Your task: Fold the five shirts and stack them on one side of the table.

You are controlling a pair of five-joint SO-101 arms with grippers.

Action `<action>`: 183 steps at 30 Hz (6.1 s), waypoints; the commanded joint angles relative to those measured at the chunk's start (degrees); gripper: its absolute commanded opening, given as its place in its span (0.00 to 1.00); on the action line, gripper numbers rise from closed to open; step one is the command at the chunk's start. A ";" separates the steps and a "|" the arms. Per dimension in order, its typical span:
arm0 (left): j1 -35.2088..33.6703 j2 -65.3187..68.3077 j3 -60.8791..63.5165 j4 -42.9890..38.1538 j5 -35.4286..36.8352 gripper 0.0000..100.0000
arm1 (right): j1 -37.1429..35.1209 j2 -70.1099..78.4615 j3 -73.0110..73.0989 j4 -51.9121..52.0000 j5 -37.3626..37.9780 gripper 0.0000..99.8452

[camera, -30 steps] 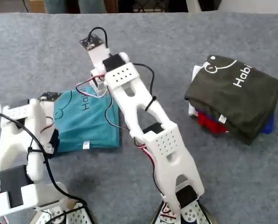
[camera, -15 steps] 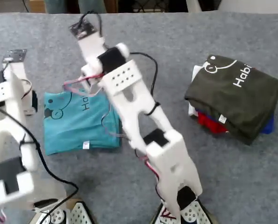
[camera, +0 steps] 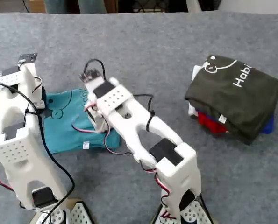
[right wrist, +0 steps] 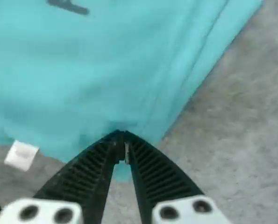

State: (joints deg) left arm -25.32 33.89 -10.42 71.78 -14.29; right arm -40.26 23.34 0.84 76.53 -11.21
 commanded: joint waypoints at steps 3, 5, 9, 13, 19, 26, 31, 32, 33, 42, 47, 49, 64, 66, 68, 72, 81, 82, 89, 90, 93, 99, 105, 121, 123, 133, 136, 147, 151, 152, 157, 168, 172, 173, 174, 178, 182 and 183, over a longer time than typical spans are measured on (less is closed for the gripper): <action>-0.66 1.05 -2.07 -0.79 0.00 0.03 | -0.26 -3.74 8.92 -8.97 -0.62 0.01; -0.66 0.97 -2.59 -0.97 0.00 0.03 | -0.26 -4.44 7.96 -8.18 -0.62 0.01; -1.19 0.26 -4.97 2.64 -2.90 0.03 | -0.44 -9.63 2.59 -5.27 -0.62 0.01; -3.47 -6.42 -11.56 12.75 -3.43 0.03 | -0.26 -17.19 -3.82 -4.92 -0.62 0.01; -9.98 -16.88 -13.41 17.58 -3.60 0.03 | -0.26 -26.15 -6.02 -3.87 -0.62 0.01; -21.76 -26.11 -12.00 24.18 -8.88 0.03 | -0.26 -29.76 -6.02 8.79 -1.14 0.01; -31.16 -33.49 -3.91 23.47 -9.49 0.03 | -0.62 -29.67 -5.93 12.66 -7.91 0.01; -32.57 -34.81 -1.71 22.77 -9.49 0.03 | -0.62 -29.58 -5.76 11.43 -10.20 0.01; -33.71 -36.22 0.66 22.07 -9.49 0.03 | -0.62 -29.23 -4.70 9.41 -12.40 0.01; -36.26 -51.08 22.90 10.37 -12.92 0.03 | -8.18 -18.77 5.23 -1.41 -23.21 0.09; -36.44 -57.85 32.66 4.66 -13.10 0.03 | -9.67 -14.73 2.77 -3.78 -28.92 0.37; -36.62 -60.13 35.30 2.29 -13.10 0.03 | -9.67 -12.88 1.98 -5.27 -29.19 0.47; -36.62 -62.77 38.99 0.88 -13.10 0.03 | -11.34 1.71 1.80 -17.23 -31.65 0.34; -36.53 -62.77 38.99 0.88 -13.10 0.03 | -11.34 3.03 1.80 -17.23 -31.65 0.31; -36.53 -62.77 39.08 0.88 -13.10 0.03 | -11.25 4.09 1.80 -17.05 -31.56 0.27; -36.62 -62.77 38.99 1.14 -13.19 0.03 | -11.25 4.97 2.07 -16.79 -31.21 0.20; -36.62 -62.77 38.99 1.14 -13.19 0.03 | -11.16 4.70 -0.66 -11.16 -25.93 0.02; -36.62 -62.77 38.90 1.14 -13.19 0.03 | -10.99 4.70 -2.15 -9.14 -25.49 0.01; -36.70 -62.77 39.08 1.23 -13.19 0.03 | -6.59 4.70 -18.24 7.82 -14.07 0.01; -36.70 -62.77 38.90 1.23 -13.19 0.03 | -5.10 4.70 -21.93 10.55 -11.52 0.01; -36.70 -62.86 38.55 1.23 -13.19 0.03 | -0.44 4.70 -34.15 18.37 -4.66 0.01; -36.62 -62.86 38.55 1.23 -13.19 0.03 | 10.46 4.70 -55.60 24.44 8.70 0.01; -36.62 -62.86 38.55 1.23 -13.19 0.03 | 23.03 4.44 -65.19 24.62 16.44 0.01; -31.25 -63.30 38.81 1.32 -12.75 0.03 | 59.34 -13.93 -37.93 24.26 13.71 0.01; -29.85 -63.30 38.90 1.32 -12.75 0.03 | 64.18 -14.46 -34.15 24.00 15.03 0.02; -22.55 -63.30 39.08 1.58 -12.66 0.03 | 77.19 -14.99 -19.03 20.66 25.58 0.23; -20.09 -63.30 38.11 4.75 -10.55 0.03 | 78.68 -15.08 -19.12 21.01 27.43 0.37; -3.47 -63.38 40.31 6.33 -0.26 0.03 | 77.71 -25.63 -28.97 23.56 27.69 0.12; 2.95 -68.13 44.18 5.98 0.00 0.03 | 76.75 -33.19 -25.98 24.62 27.96 0.06; 4.18 -71.03 45.93 5.27 0.00 0.03 | 76.48 -35.47 -24.40 24.62 28.13 0.04; 7.96 -93.01 58.42 0.88 -0.26 0.03 | 72.44 -48.66 -10.59 24.26 34.99 0.01; 11.12 -132.48 91.56 -11.34 -0.35 0.03 | 55.65 -79.69 35.65 10.46 36.84 0.01; 10.95 -138.73 95.52 -8.79 -3.52 0.03 | 50.64 -92.79 52.44 3.69 36.84 0.01; 11.21 -138.02 95.78 -8.09 -5.27 0.03 | 49.76 -95.96 55.87 2.64 36.84 0.01; 11.21 -137.32 95.87 -7.65 -7.03 0.03 | 48.97 -99.12 59.30 1.58 36.84 0.01; 10.77 -137.67 99.47 -8.18 -11.34 0.03 | 48.44 -110.64 71.60 -2.73 36.84 0.01; 10.68 -138.11 104.66 -8.18 -15.03 0.03 | 48.53 -121.98 81.54 -2.55 36.84 0.01; 10.68 -138.11 105.71 -8.18 -15.82 0.03 | 48.53 -124.79 83.65 -2.55 36.84 0.01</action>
State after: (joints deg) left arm -14.59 -103.60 93.67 63.78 -27.65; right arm 8.97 -94.29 79.69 75.12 25.27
